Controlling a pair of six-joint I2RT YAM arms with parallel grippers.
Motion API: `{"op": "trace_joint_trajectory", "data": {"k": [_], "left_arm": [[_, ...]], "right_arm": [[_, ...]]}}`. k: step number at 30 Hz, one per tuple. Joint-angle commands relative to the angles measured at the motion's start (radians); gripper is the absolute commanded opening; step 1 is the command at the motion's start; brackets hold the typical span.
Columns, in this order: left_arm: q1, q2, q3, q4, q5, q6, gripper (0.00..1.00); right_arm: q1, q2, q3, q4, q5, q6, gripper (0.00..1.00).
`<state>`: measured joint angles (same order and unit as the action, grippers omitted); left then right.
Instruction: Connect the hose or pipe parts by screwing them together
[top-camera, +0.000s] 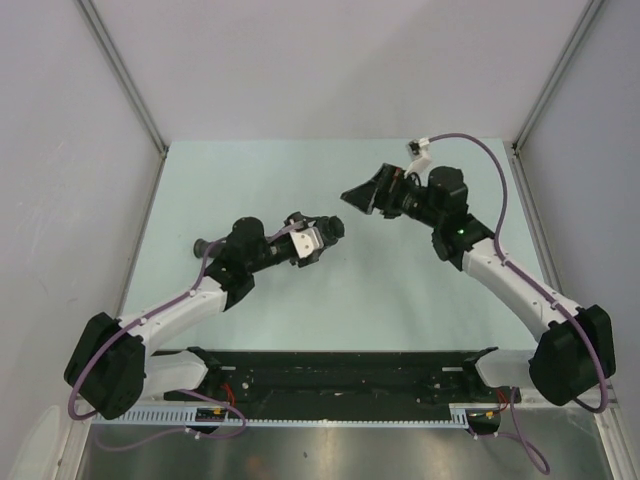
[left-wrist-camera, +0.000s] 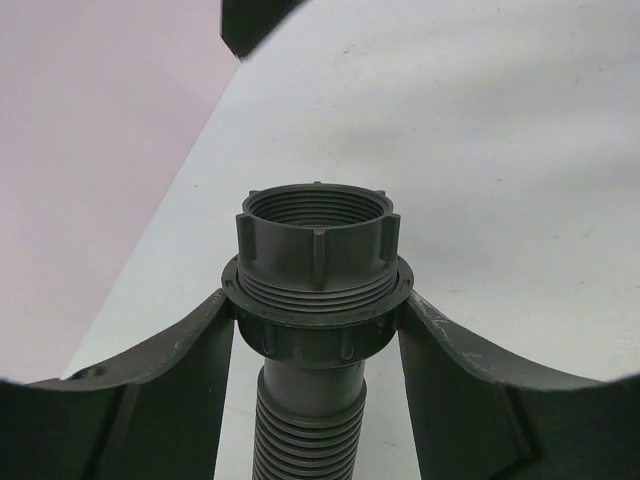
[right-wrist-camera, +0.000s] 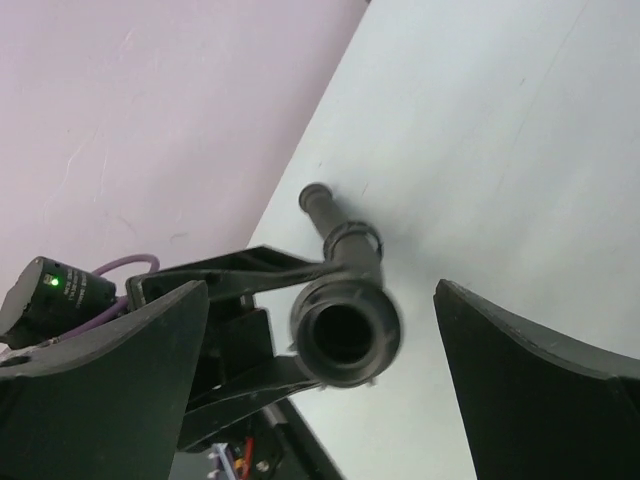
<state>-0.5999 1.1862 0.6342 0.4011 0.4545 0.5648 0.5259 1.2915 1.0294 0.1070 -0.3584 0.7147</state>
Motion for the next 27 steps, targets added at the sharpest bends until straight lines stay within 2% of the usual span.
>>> {"op": "trace_joint_trajectory", "data": {"k": [1, 3, 6, 7, 9, 10, 11, 12, 14, 17, 20, 27], "left_arm": [[0.018, -0.025, 0.021, 0.030, 0.104, -0.040, 0.00], [0.026, -0.026, 0.024, 0.031, 0.122, -0.054, 0.00], [0.037, -0.027, 0.027, 0.031, 0.165, -0.071, 0.00], [0.040, -0.027, 0.027, 0.031, 0.185, -0.080, 0.00], [0.048, -0.025, 0.030, 0.031, 0.208, -0.089, 0.00], [0.049, -0.025, 0.032, 0.031, 0.220, -0.098, 0.00], [0.052, -0.025, 0.035, 0.031, 0.245, -0.103, 0.00], [0.052, -0.023, 0.033, 0.031, 0.256, -0.105, 0.00], [0.054, -0.019, 0.036, 0.031, 0.274, -0.106, 0.00], [0.055, -0.013, 0.039, 0.031, 0.291, -0.114, 0.00], [0.058, -0.010, 0.039, 0.031, 0.343, -0.115, 0.00], [0.065, -0.004, 0.041, 0.028, 0.403, -0.117, 0.00]], "right_arm": [[-0.119, 0.005, -0.028, 0.152, -0.257, -0.134, 0.99], [-0.135, 0.000, -0.028, 0.143, -0.245, -0.214, 0.94], [-0.113, -0.035, -0.028, 0.123, -0.232, -0.424, 0.90], [-0.100, -0.044, -0.028, 0.112, -0.225, -0.555, 0.89], [-0.055, -0.070, -0.028, 0.051, -0.229, -0.711, 0.90], [-0.038, -0.077, -0.028, 0.021, -0.234, -0.815, 0.90], [-0.020, -0.084, -0.029, -0.057, -0.238, -1.041, 0.89], [0.029, -0.086, -0.029, -0.102, -0.263, -1.154, 0.90], [0.078, -0.096, -0.031, -0.279, -0.278, -1.477, 0.95], [0.138, -0.100, -0.029, -0.279, -0.231, -1.551, 1.00], [0.143, -0.096, -0.029, -0.276, -0.272, -1.583, 1.00], [0.148, -0.087, -0.019, -0.290, -0.266, -1.644, 0.94]]}}
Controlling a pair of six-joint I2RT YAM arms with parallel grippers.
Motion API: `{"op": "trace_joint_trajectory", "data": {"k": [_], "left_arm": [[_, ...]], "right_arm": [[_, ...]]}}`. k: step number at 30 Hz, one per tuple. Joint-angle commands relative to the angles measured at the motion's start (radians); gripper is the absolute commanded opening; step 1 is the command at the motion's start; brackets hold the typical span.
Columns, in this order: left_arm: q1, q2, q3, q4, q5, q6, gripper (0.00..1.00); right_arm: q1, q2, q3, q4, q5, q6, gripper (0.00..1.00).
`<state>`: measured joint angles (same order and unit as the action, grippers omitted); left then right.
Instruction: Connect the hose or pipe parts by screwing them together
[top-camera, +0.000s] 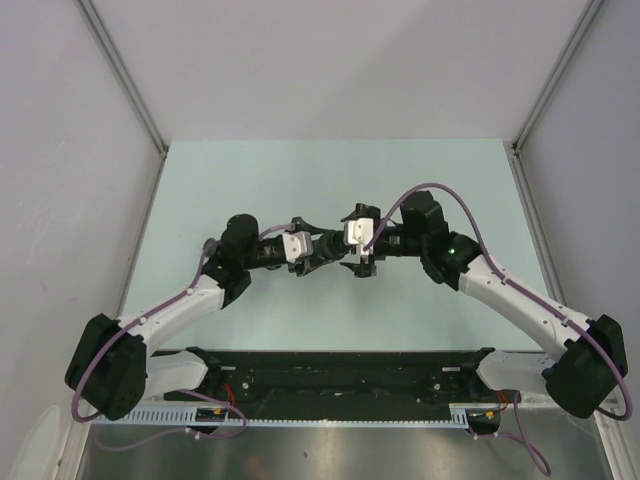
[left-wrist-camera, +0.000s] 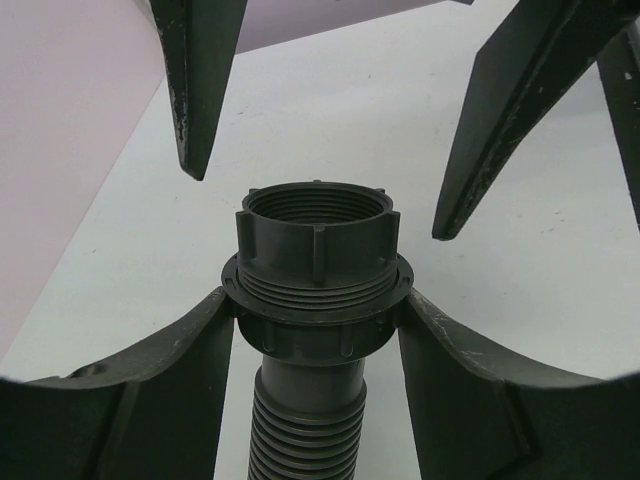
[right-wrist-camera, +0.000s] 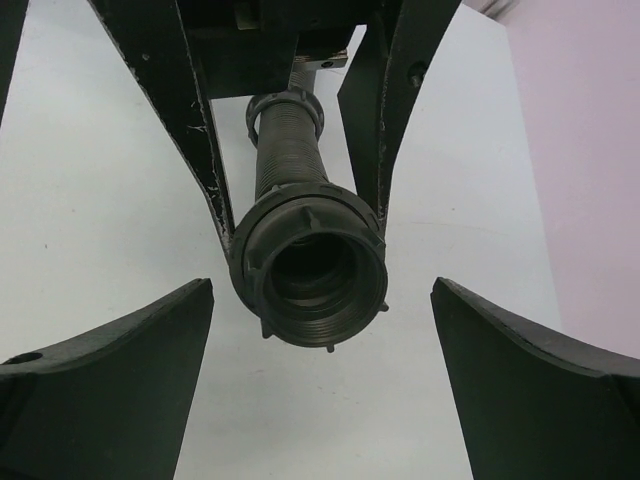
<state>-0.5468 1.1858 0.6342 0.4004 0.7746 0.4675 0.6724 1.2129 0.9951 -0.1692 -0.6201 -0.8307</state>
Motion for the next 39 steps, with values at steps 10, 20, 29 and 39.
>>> {"op": "trace_joint_trajectory", "data": {"k": [10, 20, 29, 39], "left_arm": [[0.018, 0.014, 0.050, 0.018, 0.111, -0.015, 0.00], [0.018, -0.005, 0.044, 0.020, 0.031, 0.003, 0.00], [0.008, -0.014, 0.045, 0.018, -0.118, 0.023, 0.00], [-0.012, -0.015, 0.036, 0.020, -0.206, 0.051, 0.00]], "right_arm": [[-0.008, 0.074, 0.094, -0.116, -0.072, -0.142, 0.69], [0.027, 0.119, 0.094, 0.137, -0.025, 0.401, 0.17], [0.035, 0.137, 0.094, 0.195, 0.426, 1.272, 0.20], [0.038, 0.214, 0.070, 0.270, 0.346, 1.773, 0.51]]}}
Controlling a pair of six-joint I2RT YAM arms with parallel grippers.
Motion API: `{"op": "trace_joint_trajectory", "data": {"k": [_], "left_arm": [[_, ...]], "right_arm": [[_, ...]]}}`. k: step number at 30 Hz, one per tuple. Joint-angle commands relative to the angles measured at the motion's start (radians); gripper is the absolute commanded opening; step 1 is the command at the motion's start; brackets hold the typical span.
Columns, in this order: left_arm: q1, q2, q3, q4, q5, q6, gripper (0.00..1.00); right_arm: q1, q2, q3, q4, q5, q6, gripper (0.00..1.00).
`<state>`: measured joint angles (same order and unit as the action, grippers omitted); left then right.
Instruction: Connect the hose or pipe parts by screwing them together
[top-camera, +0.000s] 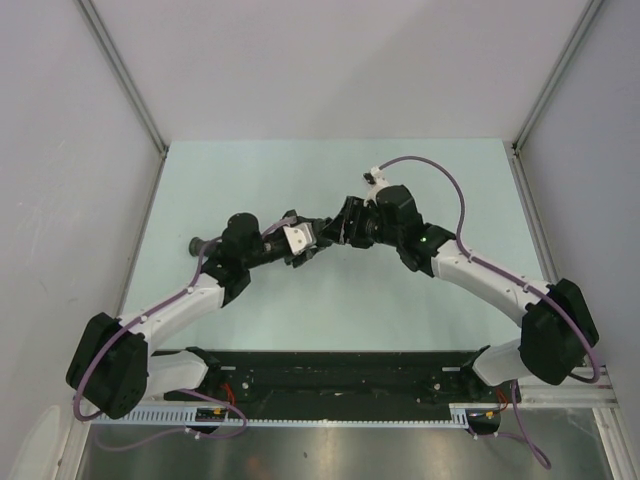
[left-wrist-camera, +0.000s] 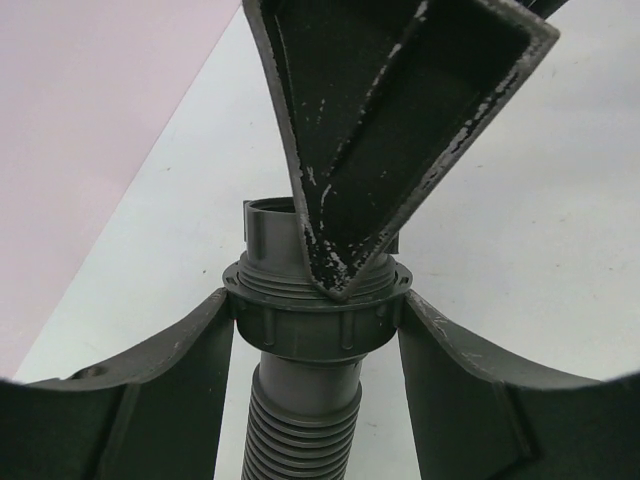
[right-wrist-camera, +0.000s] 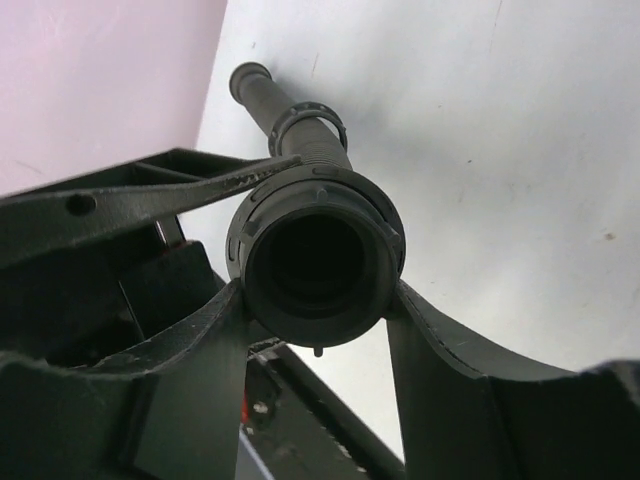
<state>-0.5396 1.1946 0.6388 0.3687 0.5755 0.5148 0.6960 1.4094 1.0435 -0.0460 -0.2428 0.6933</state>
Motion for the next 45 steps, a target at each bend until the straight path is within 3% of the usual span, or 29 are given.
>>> {"op": "trace_joint_trajectory", "data": {"k": [1, 3, 4, 11, 15, 16, 20, 22, 24, 25, 26, 30, 34, 45], "left_arm": [[-0.019, -0.029, 0.030, 0.052, -0.005, 0.005, 0.00], [-0.019, -0.033, 0.027, 0.052, -0.006, 0.005, 0.00], [-0.020, -0.038, 0.025, 0.052, -0.006, 0.005, 0.00], [-0.016, -0.027, 0.036, 0.052, 0.030, -0.005, 0.00], [-0.007, -0.026, 0.044, 0.052, 0.079, -0.036, 0.00], [-0.002, -0.027, 0.045, 0.052, 0.111, -0.042, 0.00], [0.006, -0.018, 0.053, 0.052, 0.216, -0.076, 0.00], [0.006, -0.006, 0.062, 0.052, 0.250, -0.082, 0.00], [0.009, 0.000, 0.065, 0.052, 0.271, -0.090, 0.00], [0.009, 0.002, 0.065, 0.052, 0.282, -0.093, 0.00], [0.007, 0.002, 0.064, 0.052, 0.299, -0.094, 0.00], [0.015, -0.006, 0.059, 0.050, 0.316, -0.094, 0.00], [0.020, -0.006, 0.061, 0.049, 0.331, -0.096, 0.00], [0.020, 0.008, 0.061, 0.045, 0.372, -0.093, 0.00]], "right_arm": [[0.013, 0.011, 0.021, 0.146, -0.021, 0.238, 0.62], [0.007, -0.015, 0.021, 0.126, -0.004, 0.183, 0.74], [0.004, -0.024, 0.021, 0.115, -0.006, 0.148, 1.00], [-0.084, -0.101, 0.021, -0.029, -0.032, -0.083, 1.00], [-0.173, -0.119, 0.012, 0.001, -0.156, -0.239, 1.00], [-0.173, -0.142, 0.012, 0.006, -0.151, -0.384, 1.00], [-0.138, -0.185, 0.012, 0.006, -0.130, -0.691, 1.00], [-0.144, -0.193, 0.012, 0.012, -0.249, -0.812, 0.94], [-0.121, -0.204, 0.009, -0.044, -0.369, -1.051, 0.93], [-0.106, -0.207, 0.007, -0.081, -0.391, -1.146, 0.93], [-0.089, -0.216, 0.003, -0.121, -0.400, -1.351, 0.95], [-0.038, -0.227, -0.011, -0.241, -0.447, -1.599, 0.99], [-0.043, -0.224, -0.008, -0.223, -0.481, -1.629, 0.99], [-0.032, -0.171, -0.010, -0.155, -0.455, -1.621, 0.89]]}}
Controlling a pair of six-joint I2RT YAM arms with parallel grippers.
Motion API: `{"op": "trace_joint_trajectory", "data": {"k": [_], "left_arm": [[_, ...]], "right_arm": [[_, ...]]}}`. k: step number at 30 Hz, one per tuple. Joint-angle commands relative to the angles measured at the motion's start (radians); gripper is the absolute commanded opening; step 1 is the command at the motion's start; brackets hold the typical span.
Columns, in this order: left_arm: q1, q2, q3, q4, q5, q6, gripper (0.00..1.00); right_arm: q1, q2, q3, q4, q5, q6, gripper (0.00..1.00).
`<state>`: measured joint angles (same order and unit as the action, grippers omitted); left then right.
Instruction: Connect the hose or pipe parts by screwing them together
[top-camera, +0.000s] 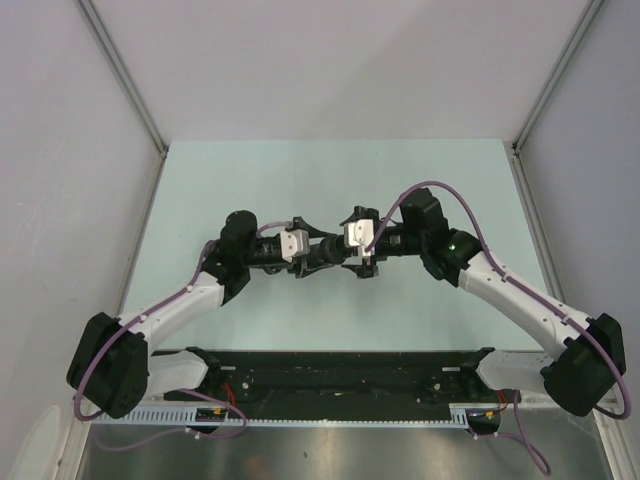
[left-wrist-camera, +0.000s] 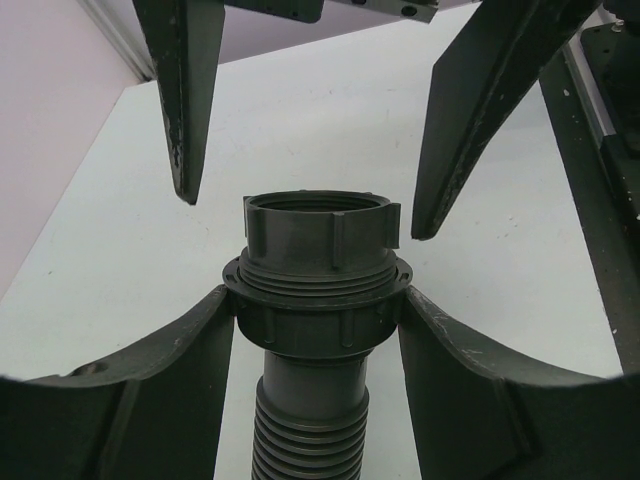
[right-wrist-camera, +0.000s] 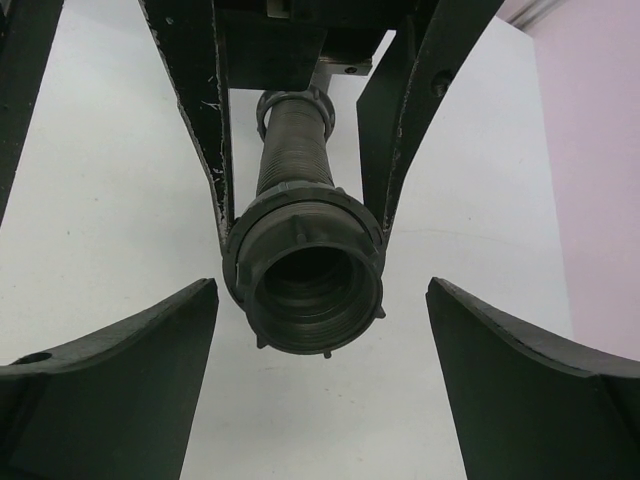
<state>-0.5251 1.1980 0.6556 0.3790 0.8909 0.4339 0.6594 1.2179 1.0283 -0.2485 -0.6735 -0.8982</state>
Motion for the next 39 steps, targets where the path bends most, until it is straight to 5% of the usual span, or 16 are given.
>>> {"op": "trace_joint_trajectory", "data": {"k": [1, 5, 7, 8, 10, 14, 20, 22, 25, 28, 29, 31, 34, 39], "left_arm": [[0.007, 0.003, 0.044, 0.034, 0.056, -0.011, 0.00], [0.008, 0.006, 0.045, 0.032, 0.060, -0.009, 0.00], [0.007, 0.009, 0.047, 0.031, 0.057, -0.006, 0.00], [0.007, 0.009, 0.047, 0.031, 0.053, -0.004, 0.00], [0.007, 0.005, 0.045, 0.031, 0.030, 0.006, 0.00], [0.004, -0.012, 0.036, 0.032, -0.056, 0.042, 0.00], [-0.033, -0.025, 0.027, 0.044, -0.220, 0.063, 0.00], [-0.045, -0.031, 0.026, 0.044, -0.300, 0.078, 0.00], [-0.073, -0.028, 0.022, 0.044, -0.401, 0.112, 0.00], [-0.081, -0.021, 0.009, 0.043, -0.435, 0.152, 0.00], [-0.081, -0.021, 0.006, 0.043, -0.438, 0.158, 0.00], [-0.078, -0.023, -0.002, 0.041, -0.441, 0.166, 0.00], [-0.072, -0.025, -0.005, 0.038, -0.431, 0.160, 0.00], [-0.043, -0.025, 0.006, 0.038, -0.342, 0.122, 0.00]], "right_arm": [[0.003, 0.029, 0.006, 0.048, -0.026, -0.016, 0.88], [0.003, 0.038, 0.007, 0.052, -0.060, 0.010, 0.76], [0.005, 0.040, 0.007, 0.066, -0.064, 0.030, 0.63], [0.003, 0.045, 0.007, 0.078, -0.069, 0.077, 0.46], [0.005, 0.046, 0.007, 0.139, -0.072, 0.146, 0.38], [0.017, 0.077, 0.007, 0.342, -0.008, 0.570, 0.22], [0.097, 0.157, 0.009, 0.443, 0.309, 1.213, 0.21], [0.100, 0.161, 0.007, 0.361, 0.456, 1.532, 0.25], [0.101, 0.189, -0.010, 0.423, 0.471, 1.752, 0.29], [0.118, 0.212, -0.045, 0.552, 0.428, 1.953, 0.43], [0.127, 0.215, -0.048, 0.569, 0.431, 1.984, 0.55], [0.128, 0.207, -0.051, 0.583, 0.431, 1.961, 0.66], [0.095, 0.163, -0.051, 0.536, 0.431, 1.836, 0.99], [0.022, 0.048, -0.051, 0.486, 0.391, 1.516, 1.00]]}}
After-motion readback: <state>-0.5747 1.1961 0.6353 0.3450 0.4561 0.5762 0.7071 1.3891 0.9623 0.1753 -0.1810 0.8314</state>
